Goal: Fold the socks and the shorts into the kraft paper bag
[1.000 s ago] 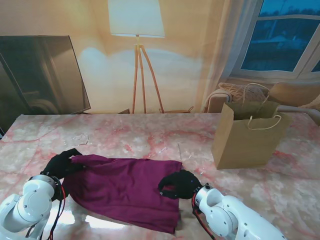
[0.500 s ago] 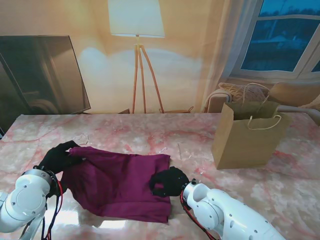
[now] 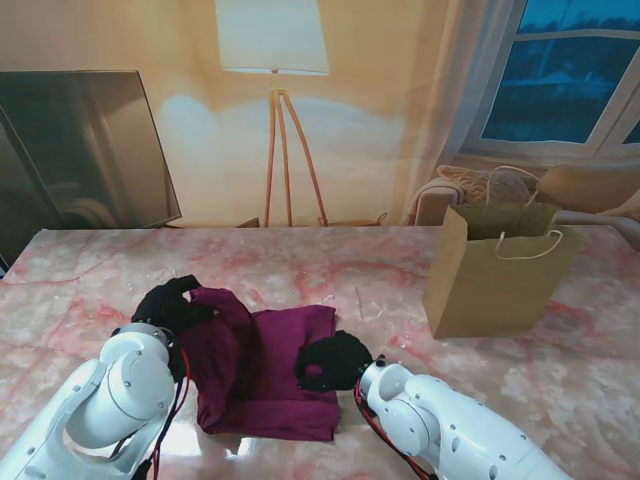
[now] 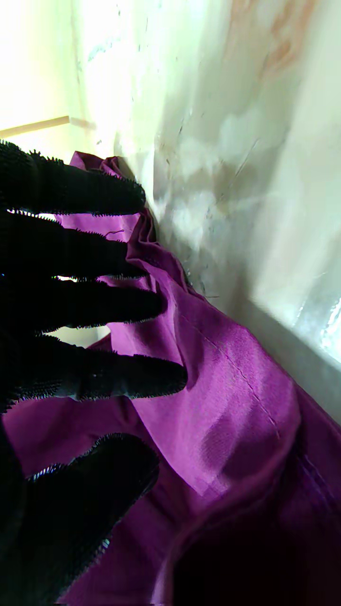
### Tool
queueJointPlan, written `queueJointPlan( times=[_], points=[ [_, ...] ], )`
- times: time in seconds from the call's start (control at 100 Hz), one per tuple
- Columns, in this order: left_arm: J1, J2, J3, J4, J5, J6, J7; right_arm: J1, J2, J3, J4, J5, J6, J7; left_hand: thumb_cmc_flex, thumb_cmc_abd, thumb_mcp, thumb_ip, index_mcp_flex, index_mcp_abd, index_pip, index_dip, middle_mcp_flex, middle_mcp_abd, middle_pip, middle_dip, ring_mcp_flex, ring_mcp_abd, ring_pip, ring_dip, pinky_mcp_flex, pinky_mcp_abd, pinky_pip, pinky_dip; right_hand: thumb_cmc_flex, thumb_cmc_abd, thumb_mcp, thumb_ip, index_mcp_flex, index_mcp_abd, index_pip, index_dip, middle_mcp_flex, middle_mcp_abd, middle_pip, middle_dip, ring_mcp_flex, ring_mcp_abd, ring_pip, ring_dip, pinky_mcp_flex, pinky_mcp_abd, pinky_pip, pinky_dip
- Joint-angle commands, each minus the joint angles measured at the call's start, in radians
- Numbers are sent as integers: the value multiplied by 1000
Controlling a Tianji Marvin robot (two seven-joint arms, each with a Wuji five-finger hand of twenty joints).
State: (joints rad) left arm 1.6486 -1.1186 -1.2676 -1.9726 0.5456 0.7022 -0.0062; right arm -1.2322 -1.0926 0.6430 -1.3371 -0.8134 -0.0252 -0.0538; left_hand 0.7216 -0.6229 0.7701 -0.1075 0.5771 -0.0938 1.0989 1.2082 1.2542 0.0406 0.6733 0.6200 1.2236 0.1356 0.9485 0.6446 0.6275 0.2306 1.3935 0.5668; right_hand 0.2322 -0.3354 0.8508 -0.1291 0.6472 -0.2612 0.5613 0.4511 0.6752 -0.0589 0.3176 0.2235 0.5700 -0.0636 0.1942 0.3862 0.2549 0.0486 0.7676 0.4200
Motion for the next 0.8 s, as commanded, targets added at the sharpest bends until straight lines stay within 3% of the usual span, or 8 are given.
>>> queueJointPlan(
  times=[0.0, 0.21, 0.31, 0.47, 0.59, 0.79],
  points=[
    [-30, -30, 30, 8, -39, 8, 23, -12, -3, -17, 27, -3, -1, 9, 26, 27, 105, 32, 38, -19, 73, -7, 52, -33, 50, -4, 50, -42, 52, -9, 4, -10, 38, -14, -22, 30, -15, 49, 10, -24, -12, 16, -7, 2, 1, -9, 7, 40, 4, -24, -17, -18, -23, -17],
    [-124, -49, 172, 65, -24, 123, 59, -1, -6, -26, 49, 2, -3, -1, 32, 33, 90, 36, 34, -13, 76, -17, 50, -34, 45, -22, 49, -45, 33, -31, 5, -25, 36, -20, -22, 29, -17, 49, 9, -23, -13, 17, -6, 2, -1, -9, 9, 37, 4, -25, -17, -16, -25, -11],
    [-162, -39, 227, 94, 6, 163, 25, 2, -7, -30, 56, 6, -4, -4, 32, 40, 75, 38, 30, -13, 75, -27, 49, -40, 38, -38, 51, -56, 21, -48, 15, -50, 29, -29, -21, 30, -17, 50, 9, -21, -14, 18, -9, 1, -3, -10, 8, 35, 3, -25, -18, -16, -26, -9],
    [-205, -39, 283, 128, -41, 197, -5, 3, -11, -32, 61, 13, -2, -9, 28, 59, 45, 34, 14, 9, 73, -52, 50, -36, 27, -76, 51, -48, 19, -75, 31, -53, 33, -40, -22, 29, -19, 49, 6, -21, -17, 18, -11, 2, -4, -11, 8, 36, 3, -25, -18, -13, -27, -6],
    [-228, -38, 311, 136, -81, 220, -29, -5, -11, -26, 52, 17, 2, -10, -26, 133, -172, 58, -39, 84, -8, -154, 22, -22, 35, -118, 50, -30, -2, -112, 16, -54, 32, -48, -25, 41, -24, 49, 4, -8, -18, 18, -15, 6, -5, -11, 5, 47, 3, -24, -16, -14, -26, -3],
    [-230, -55, 315, 140, -153, 206, -14, -44, -4, 27, 1, -10, 31, -8, -78, 213, -222, 79, -108, 181, -158, -241, -49, 27, -11, -171, 10, 21, -112, -120, -65, -37, -20, -40, -23, 47, -38, 50, 0, 2, -24, 17, -20, 10, -7, -12, 0, 55, 2, -24, -12, -17, -23, 1]
  ],
)
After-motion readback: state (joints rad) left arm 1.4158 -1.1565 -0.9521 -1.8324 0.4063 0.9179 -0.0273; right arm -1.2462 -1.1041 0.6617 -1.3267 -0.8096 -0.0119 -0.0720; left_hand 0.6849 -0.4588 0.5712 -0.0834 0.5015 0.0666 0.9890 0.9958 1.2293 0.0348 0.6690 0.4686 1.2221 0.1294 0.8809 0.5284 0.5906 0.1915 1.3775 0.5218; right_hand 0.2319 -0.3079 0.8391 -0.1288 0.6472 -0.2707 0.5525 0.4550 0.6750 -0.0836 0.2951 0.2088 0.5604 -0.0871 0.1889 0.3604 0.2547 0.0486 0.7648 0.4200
